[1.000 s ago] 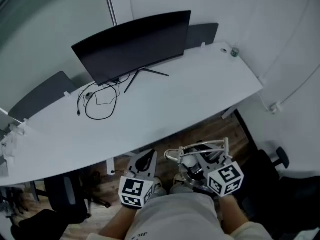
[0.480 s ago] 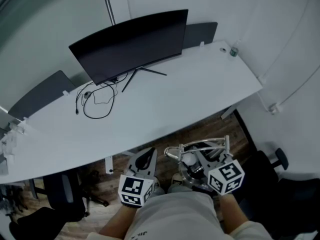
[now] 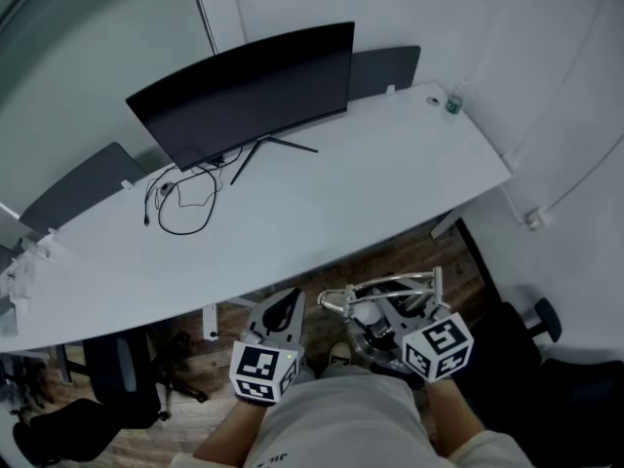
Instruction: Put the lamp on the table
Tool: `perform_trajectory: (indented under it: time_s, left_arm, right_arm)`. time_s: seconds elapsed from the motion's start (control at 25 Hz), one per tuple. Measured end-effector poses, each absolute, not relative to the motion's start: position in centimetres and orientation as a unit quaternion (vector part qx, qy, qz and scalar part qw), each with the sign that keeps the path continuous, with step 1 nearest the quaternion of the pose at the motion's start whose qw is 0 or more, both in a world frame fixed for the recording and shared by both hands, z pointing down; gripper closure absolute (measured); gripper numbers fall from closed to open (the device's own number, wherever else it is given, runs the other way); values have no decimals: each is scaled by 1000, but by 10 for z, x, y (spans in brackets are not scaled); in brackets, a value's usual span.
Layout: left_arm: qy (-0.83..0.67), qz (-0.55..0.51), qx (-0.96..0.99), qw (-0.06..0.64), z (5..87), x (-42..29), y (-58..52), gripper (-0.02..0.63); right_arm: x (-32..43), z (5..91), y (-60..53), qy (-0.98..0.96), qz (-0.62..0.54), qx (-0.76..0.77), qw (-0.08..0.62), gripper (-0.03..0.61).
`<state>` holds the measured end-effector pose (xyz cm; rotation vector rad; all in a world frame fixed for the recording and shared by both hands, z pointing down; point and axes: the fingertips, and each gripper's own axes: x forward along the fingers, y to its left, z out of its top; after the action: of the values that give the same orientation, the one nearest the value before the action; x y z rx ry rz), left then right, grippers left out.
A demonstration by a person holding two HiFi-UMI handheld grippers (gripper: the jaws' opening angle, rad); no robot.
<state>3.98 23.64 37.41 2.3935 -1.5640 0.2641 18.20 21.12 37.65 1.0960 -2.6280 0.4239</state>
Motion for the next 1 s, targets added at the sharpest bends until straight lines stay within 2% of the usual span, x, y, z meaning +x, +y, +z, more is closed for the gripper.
perform_trajectory:
  time_s: [0.48, 1.0]
  left_arm:
    - [-556, 87, 816, 134, 377, 53, 224, 611]
    - [-556, 89, 814, 143, 386, 35, 180, 611]
  right_arm:
    - [210, 383, 187, -907, 148, 370, 136, 476]
    - [192, 387, 142, -906, 157, 371, 132, 476]
